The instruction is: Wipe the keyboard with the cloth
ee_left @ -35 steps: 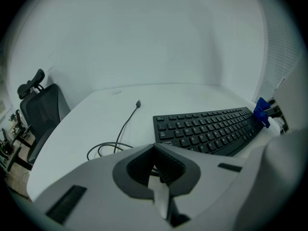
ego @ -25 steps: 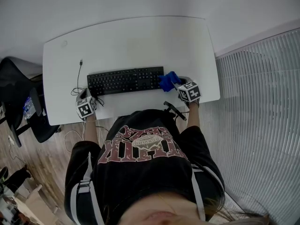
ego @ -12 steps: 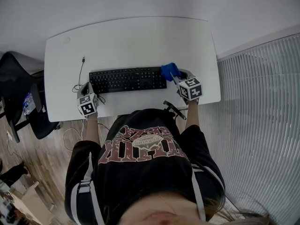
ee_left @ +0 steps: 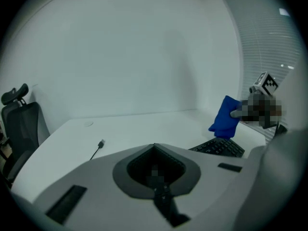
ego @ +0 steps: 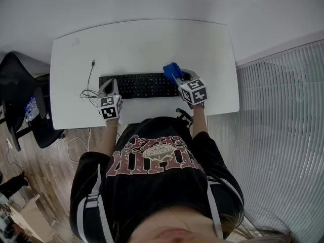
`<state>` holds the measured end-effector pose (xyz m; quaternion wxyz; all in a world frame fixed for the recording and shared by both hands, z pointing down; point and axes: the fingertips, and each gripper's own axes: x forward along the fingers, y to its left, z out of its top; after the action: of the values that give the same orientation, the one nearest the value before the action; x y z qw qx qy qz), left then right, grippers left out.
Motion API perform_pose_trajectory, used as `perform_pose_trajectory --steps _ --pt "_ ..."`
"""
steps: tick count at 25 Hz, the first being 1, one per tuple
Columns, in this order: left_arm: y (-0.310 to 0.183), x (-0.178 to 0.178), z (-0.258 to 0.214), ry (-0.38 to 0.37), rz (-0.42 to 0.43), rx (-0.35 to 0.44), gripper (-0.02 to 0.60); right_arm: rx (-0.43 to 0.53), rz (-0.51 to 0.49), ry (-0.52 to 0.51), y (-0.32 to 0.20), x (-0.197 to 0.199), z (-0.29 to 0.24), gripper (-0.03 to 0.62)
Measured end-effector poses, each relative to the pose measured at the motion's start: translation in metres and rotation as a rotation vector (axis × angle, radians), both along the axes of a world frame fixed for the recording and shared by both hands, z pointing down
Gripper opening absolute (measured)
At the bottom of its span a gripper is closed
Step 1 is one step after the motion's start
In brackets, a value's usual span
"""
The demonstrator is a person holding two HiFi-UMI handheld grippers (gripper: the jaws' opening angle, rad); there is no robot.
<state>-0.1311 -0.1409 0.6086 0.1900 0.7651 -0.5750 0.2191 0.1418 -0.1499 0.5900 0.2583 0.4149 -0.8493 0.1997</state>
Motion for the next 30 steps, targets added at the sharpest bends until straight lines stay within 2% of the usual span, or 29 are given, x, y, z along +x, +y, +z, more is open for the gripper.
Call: perform_pose_trajectory --steps 7,11,17,21,30 --pt "-0.007 0.049 -0.024 0.031 0.112 0.050 0.032 0.034 -0.051 -0.038 -0.009 -0.043 -0.012 0.064" --pt "-0.010 0.069 -0.040 0.092 0.155 0.056 0.032 0.049 -0.034 -0.077 -0.014 -0.061 -0.024 0.064" --pt "-0.015 0.092 -0.075 0.160 0.189 0.106 0.032 0.085 -0.036 -0.118 -0.018 -0.085 -0.044 0.064" --pt "-0.022 0.100 -0.094 0.176 0.204 0.144 0.032 0.114 -0.029 -0.129 -0.023 -0.095 -0.056 0.064" --pt "-0.031 0.118 -0.141 0.240 0.228 0.214 0.032 0.228 -0.025 -0.129 -0.029 -0.104 -0.108 0.064"
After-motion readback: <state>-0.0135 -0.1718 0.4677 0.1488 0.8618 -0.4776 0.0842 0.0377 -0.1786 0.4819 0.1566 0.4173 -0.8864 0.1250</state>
